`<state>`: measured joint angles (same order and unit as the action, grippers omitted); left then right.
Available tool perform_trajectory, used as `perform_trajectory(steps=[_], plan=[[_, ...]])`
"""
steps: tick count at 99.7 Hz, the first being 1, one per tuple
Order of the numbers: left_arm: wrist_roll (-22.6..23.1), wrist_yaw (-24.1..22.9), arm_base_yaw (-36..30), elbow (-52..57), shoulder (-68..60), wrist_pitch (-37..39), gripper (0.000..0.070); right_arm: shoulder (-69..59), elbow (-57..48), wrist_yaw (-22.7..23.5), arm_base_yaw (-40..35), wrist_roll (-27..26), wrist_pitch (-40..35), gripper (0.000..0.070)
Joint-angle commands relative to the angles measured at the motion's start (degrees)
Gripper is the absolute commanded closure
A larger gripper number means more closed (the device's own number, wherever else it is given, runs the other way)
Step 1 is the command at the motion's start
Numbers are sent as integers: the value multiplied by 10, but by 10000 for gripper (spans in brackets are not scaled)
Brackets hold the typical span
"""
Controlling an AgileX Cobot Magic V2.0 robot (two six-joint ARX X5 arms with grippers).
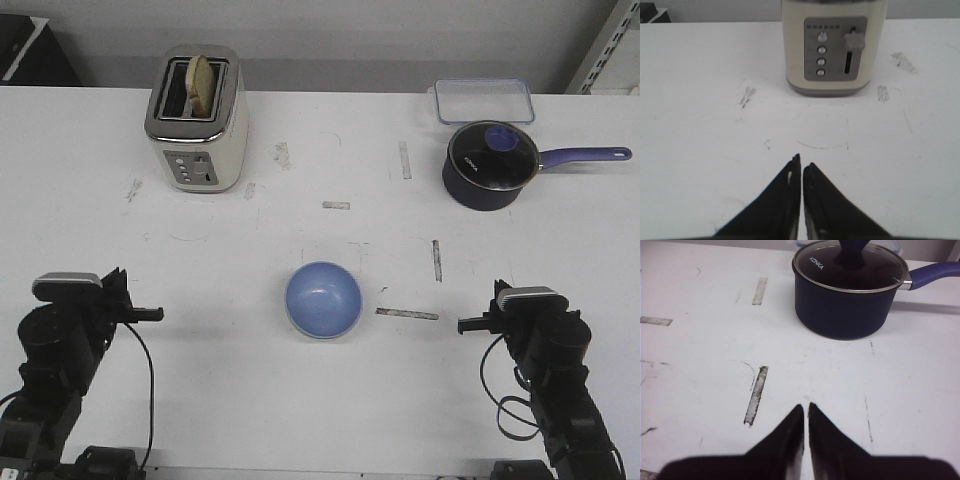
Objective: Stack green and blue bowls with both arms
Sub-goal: 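Release the blue bowl and retract the left gripper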
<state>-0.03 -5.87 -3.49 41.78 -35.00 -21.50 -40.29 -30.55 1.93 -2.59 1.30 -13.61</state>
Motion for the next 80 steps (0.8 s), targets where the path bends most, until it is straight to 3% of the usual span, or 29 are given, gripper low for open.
perform_trajectory(steps=[1, 20, 80], plan=[[13, 0, 3, -21, 15, 24, 700, -3, -4, 2, -1, 1, 7, 695], [14, 0, 5, -72, 49, 60, 700, -3, -4, 1, -1, 1, 8, 695], [13, 0, 5, -74, 65, 66, 699, -3, -4, -5, -1, 1, 12, 695]])
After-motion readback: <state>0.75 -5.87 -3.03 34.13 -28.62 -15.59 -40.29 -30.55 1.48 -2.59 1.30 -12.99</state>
